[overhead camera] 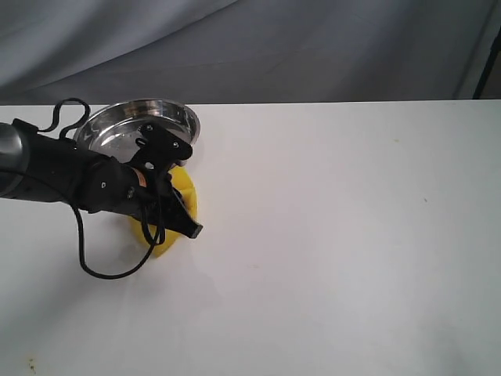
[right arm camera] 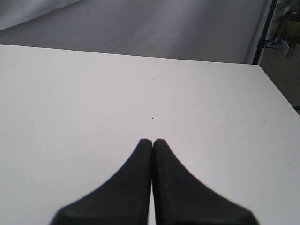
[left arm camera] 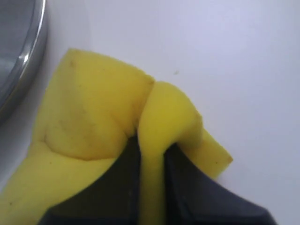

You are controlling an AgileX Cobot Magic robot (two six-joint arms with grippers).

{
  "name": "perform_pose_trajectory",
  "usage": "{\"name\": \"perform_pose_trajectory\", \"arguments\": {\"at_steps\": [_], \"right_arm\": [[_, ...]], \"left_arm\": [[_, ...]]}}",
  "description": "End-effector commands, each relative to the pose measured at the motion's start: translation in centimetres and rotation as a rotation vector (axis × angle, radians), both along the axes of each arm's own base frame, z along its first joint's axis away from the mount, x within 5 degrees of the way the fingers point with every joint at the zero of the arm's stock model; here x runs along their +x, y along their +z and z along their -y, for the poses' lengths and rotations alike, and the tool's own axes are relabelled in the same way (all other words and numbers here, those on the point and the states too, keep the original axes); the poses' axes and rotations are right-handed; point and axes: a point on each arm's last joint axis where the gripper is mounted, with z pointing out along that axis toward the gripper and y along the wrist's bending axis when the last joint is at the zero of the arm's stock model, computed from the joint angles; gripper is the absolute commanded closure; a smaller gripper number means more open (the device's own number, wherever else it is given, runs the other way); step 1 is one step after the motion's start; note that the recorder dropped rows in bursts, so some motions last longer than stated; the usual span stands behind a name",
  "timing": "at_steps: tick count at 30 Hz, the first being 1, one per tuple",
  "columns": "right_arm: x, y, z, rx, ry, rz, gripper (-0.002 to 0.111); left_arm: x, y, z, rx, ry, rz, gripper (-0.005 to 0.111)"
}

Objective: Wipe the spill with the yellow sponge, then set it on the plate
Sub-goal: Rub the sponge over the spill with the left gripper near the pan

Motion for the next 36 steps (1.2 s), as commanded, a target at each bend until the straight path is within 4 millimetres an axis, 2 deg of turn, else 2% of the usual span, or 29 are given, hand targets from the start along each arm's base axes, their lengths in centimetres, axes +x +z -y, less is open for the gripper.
{"name": "perform_pose_trajectory", "arguments": {"at_steps": [1, 4, 7, 13, 26, 36], "right_arm": [[0.0, -0.1, 0.0, 0.002, 0.002, 0.001, 0.108], [0.0, -0.1, 0.0, 0.002, 0.002, 0.001, 0.108], [0.0, -0.1, 0.0, 0.002, 0.002, 0.001, 0.108], [0.0, -0.1, 0.0, 0.002, 0.002, 0.001, 0.108], [0.0, -0.1, 0.0, 0.002, 0.002, 0.001, 0.108], [0.0, -0.1, 0.0, 0.002, 0.002, 0.001, 0.108]], "left_arm": [[-0.8, 2.3, 0.3, -0.030, 0.004, 0.022, 0.107], [-0.7, 4.4, 0.3, -0.067, 0.004, 0.096, 0.107], [-0.6, 5.6, 0.4, -0.093, 0.006, 0.146, 0.107], [-0.3, 6.1, 0.5, -0.118, 0.008, 0.199, 0.107], [0.5, 2.1, 0.9, -0.108, 0.020, 0.169, 0.107], [1.0, 0.3, 1.1, -0.126, 0.036, 0.184, 0.107]]}}
